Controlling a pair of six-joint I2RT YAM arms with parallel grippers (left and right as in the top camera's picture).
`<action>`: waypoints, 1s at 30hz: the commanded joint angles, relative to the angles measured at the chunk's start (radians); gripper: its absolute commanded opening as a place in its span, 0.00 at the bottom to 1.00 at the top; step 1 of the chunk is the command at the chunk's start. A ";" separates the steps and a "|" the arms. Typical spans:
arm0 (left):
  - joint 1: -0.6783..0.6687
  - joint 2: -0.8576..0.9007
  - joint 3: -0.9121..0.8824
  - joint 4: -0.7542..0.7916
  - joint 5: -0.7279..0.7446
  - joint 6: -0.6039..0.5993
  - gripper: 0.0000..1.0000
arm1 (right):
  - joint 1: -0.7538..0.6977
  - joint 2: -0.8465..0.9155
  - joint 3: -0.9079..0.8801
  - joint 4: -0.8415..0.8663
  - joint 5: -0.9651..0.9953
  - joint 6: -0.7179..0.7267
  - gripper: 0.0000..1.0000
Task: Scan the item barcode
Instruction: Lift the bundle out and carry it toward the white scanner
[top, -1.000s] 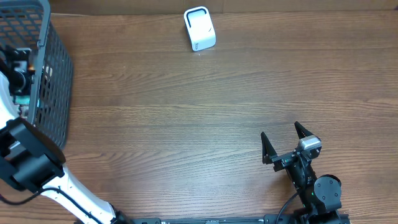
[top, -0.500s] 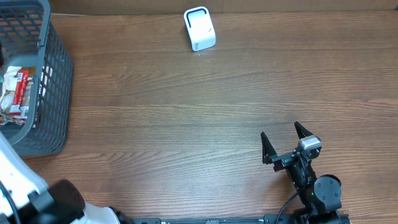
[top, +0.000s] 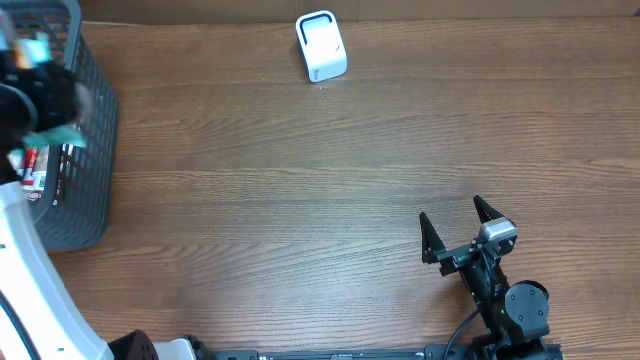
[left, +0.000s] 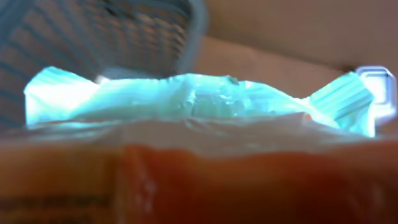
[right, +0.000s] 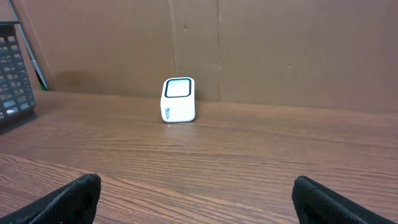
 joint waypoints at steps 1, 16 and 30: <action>-0.089 -0.022 0.016 -0.019 -0.003 -0.094 0.40 | 0.003 -0.010 -0.011 0.005 -0.001 0.003 1.00; -0.639 -0.006 -0.284 0.104 -0.235 -0.402 0.43 | 0.003 -0.010 -0.011 0.005 -0.001 0.003 1.00; -0.964 0.209 -0.560 0.406 -0.286 -0.672 0.40 | 0.003 -0.010 -0.011 0.005 -0.001 0.003 1.00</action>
